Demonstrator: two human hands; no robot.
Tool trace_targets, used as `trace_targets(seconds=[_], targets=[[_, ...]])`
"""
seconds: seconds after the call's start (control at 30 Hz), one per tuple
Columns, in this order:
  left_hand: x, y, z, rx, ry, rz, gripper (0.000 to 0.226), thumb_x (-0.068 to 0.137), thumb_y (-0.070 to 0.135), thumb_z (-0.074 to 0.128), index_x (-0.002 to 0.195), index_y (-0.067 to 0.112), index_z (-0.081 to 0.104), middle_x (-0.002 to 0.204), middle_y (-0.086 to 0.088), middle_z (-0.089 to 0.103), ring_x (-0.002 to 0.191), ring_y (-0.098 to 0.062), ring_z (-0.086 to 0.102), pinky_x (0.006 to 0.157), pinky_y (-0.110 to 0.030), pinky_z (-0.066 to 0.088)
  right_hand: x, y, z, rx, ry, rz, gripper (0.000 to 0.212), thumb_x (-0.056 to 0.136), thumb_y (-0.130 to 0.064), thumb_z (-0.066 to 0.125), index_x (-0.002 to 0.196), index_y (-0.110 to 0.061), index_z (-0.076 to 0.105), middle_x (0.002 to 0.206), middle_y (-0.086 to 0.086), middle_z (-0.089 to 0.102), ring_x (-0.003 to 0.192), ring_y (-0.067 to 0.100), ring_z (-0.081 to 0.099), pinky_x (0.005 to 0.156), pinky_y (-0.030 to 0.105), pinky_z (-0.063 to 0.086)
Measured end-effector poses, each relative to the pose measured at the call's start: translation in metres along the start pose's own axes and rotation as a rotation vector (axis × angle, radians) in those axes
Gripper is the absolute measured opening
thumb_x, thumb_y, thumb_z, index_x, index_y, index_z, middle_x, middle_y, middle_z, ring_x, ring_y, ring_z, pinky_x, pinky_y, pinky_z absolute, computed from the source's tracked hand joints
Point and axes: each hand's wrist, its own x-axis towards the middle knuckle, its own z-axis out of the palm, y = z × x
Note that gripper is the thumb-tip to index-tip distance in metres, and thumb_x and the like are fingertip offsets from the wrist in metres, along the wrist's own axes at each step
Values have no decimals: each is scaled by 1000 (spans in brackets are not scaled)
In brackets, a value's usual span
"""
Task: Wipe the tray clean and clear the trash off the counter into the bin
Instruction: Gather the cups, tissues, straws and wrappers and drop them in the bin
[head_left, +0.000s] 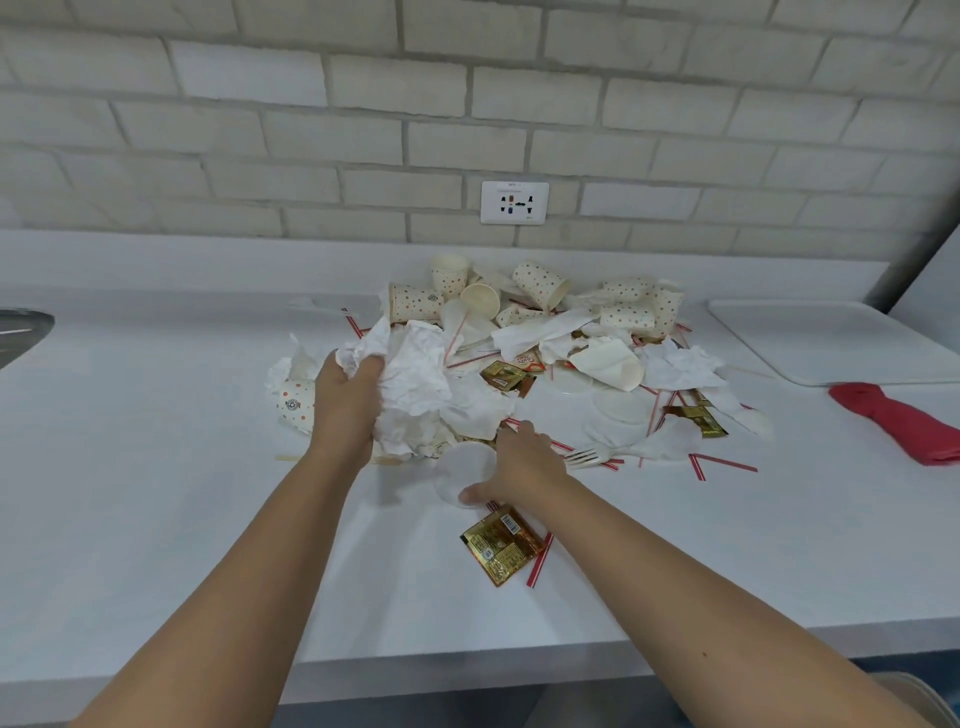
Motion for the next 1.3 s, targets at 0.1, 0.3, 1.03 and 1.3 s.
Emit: trace_targets(seconds=[0.1,0.3,1.03,1.3], targets=[[-3,-1,-1,7,10,23,6,89,16,53,85,18,56,90,-7,62,88,-27,62,79,-42,52,6,-1,-2,140,41,-57,66,70,-36,80,121,-10,47,126,9,42,118,28,44,89,37,45],[-1,-8,-4,9,24,29,6,87,14,51,82,17,54,88,-9,59,83,-25,59,74,-39,49,10,4,4,277,87,-131,26,77,-1,64,100,-11,57,106,7,56,90,20,50,62,23,38],[-8,-11,-33,-25,147,82,9,86,13,48,91,19,54,90,-5,59,87,-25,60,76,-40,50,-6,-46,19,124,-121,-385,34,73,-11,73,60,-20,43,97,4,42,87,21,43,55,20,31],[-18,-15,-33,-8,181,93,18,88,11,46,104,15,54,90,0,61,88,-23,60,75,-35,50,-1,-38,14,310,-232,-299,59,75,-11,74,126,-5,44,122,12,56,111,27,53,83,30,43]])
